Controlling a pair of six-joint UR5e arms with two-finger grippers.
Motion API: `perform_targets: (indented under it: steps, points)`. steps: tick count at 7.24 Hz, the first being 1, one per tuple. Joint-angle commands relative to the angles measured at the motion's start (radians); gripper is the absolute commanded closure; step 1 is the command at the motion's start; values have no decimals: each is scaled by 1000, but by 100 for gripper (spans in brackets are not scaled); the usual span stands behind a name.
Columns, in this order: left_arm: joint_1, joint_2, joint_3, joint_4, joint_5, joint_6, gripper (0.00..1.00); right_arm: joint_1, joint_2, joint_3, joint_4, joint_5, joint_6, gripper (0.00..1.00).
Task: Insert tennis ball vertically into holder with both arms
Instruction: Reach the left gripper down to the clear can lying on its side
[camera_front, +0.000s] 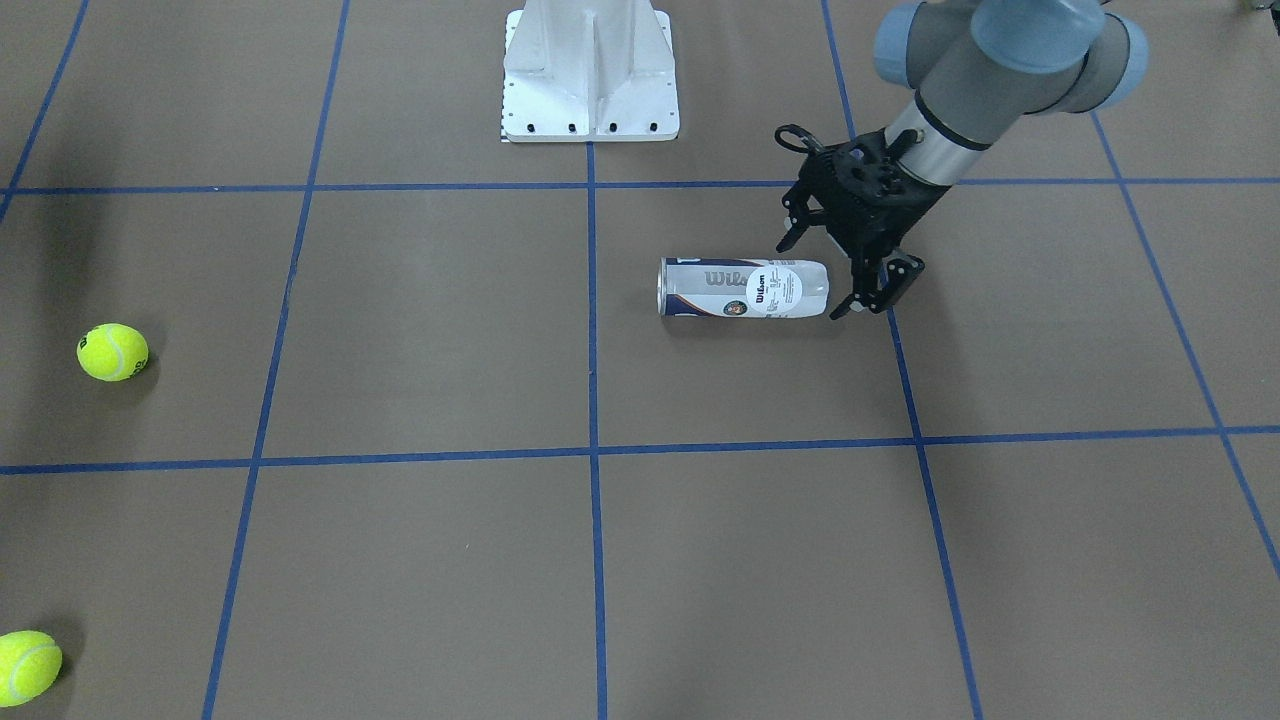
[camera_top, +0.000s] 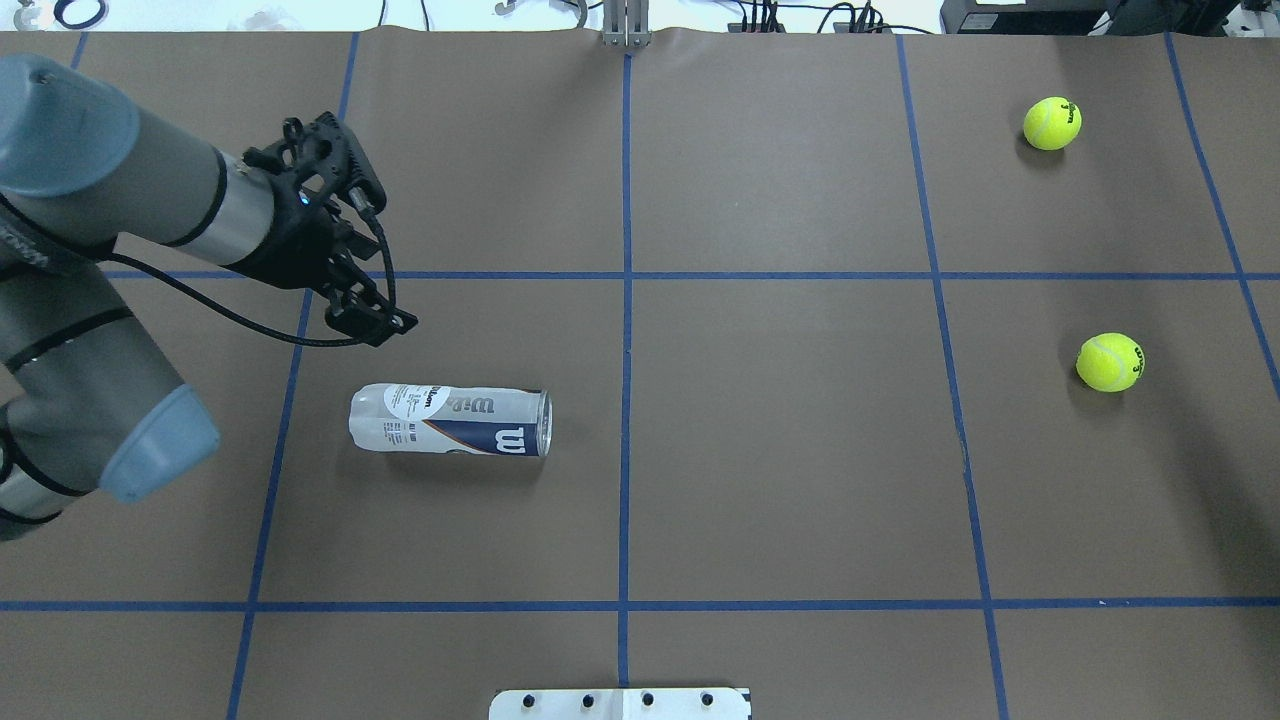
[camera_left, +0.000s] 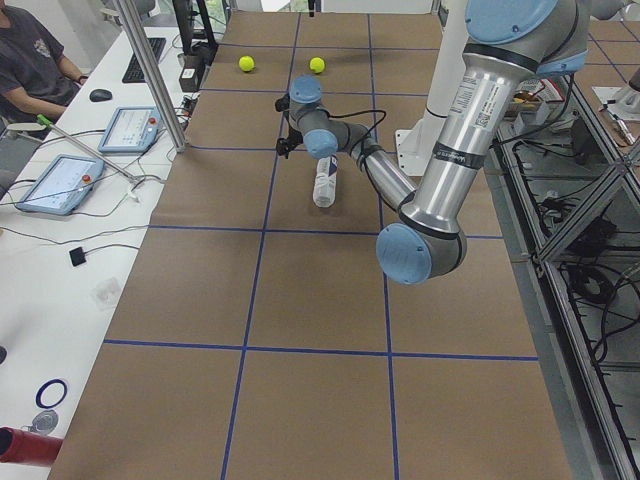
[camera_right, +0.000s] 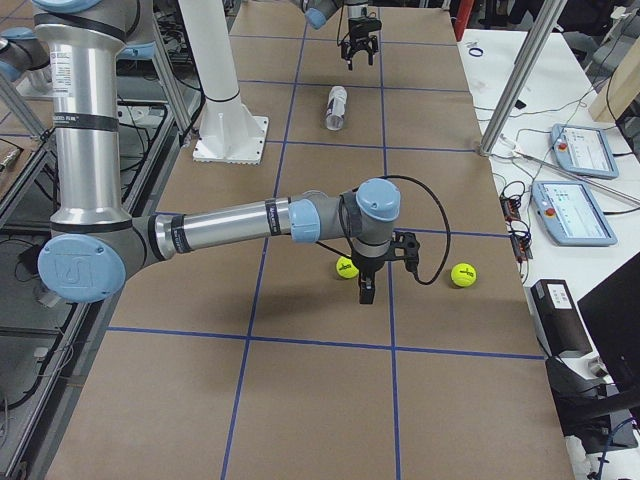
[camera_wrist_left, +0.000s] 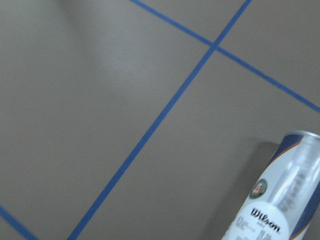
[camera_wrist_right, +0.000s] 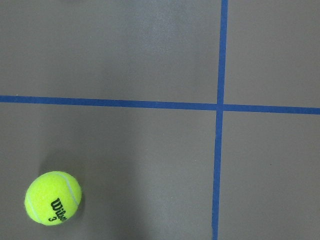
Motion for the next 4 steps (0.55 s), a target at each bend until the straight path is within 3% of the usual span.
perform_targets:
  steps: [1,2,4]
  points:
    - [89,-51,33,3,-2,61,1,2,-4,5,-1,2,0,1]
    - [101,-70,71,11,0,129,1,0,-8,5,-1,2,2,1]
    - [113,-143,87,171,9,347,1,0,-17,5,-1,19,3,1]
